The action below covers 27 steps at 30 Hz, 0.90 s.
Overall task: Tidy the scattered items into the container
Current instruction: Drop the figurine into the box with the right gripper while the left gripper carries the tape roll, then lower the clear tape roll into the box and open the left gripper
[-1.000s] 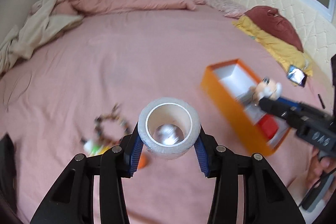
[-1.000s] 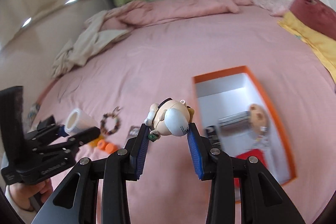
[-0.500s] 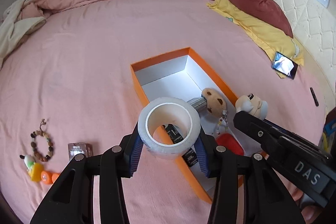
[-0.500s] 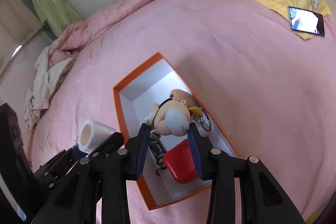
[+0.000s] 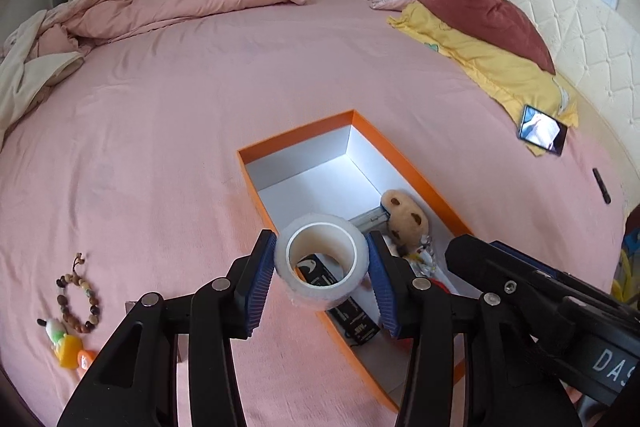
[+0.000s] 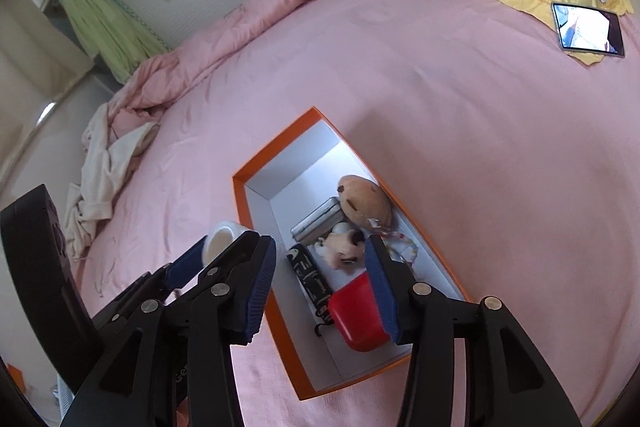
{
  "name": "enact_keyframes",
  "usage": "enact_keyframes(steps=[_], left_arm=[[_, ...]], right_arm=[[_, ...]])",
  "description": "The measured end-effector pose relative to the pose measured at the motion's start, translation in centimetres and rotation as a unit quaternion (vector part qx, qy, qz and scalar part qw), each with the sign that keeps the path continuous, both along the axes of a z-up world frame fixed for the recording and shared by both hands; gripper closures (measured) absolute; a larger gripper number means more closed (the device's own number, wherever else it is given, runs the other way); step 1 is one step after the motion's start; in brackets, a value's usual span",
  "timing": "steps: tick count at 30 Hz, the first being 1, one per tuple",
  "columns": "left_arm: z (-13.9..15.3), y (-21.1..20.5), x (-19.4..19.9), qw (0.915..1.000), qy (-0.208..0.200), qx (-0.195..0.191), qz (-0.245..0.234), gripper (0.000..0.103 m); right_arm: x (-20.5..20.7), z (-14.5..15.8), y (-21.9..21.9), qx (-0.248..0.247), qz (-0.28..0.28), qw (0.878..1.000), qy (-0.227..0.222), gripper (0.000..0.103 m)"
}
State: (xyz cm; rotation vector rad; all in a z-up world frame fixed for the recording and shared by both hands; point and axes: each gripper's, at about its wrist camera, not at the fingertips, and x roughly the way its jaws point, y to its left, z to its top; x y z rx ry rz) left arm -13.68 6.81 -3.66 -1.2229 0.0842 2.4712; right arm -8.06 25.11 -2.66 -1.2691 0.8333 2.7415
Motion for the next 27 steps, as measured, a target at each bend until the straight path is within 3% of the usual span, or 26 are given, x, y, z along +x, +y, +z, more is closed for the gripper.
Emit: enact_keyframes(steps=[5,11,13,15,17,21,23,27], left_arm=[[0.6,-2.4,-0.5,0.9983,0.000,0.042,0.040,0.056],[0.4,-3.4,-0.8,0.9915,-0.028,0.123,0.030,0.056],[1.0,-3.3,-0.5,0.9915,-0.013,0.128,0.020,0.056],[1.5,-3.8,-0.2,0.9936,0.009,0.106,0.038,0.056],[1.1,-5.0,-0.5,0.9952,0.006,0.070,0.068,0.056],[-3.3,-5.8,-1.8,0.9923,-0.104,0.022,0.063,0.056],[-4.8,-5.0,-2.1,0.9913,-0.122,-0.015,0.047,0.056],[-6.2,-3.4,-2.6,0.9900,-0.139,-0.006,0.022,0.058]], right_arm=[[0.3,0.2,0.5,-0.012,-0.009,1.000,0.015,0.057],[0.5,0.6,0.6,-0.015,-0.014,0.999,0.028,0.057],[0.5,0.6,0.8,-0.017,-0.017,0.999,0.029,0.057],[0.5,0.5,0.9,-0.020,-0.016,0.999,0.027,0.057],[0.4,0.4,0.9,-0.020,-0.016,0.999,0.024,0.057],[0.1,0.3,0.7,-0.021,-0.009,1.000,0.021,0.057],[0.0,0.2,0.6,-0.021,-0.005,1.000,0.021,0.057],[0.1,0.1,0.8,-0.027,-0.006,0.999,0.021,0.055]])
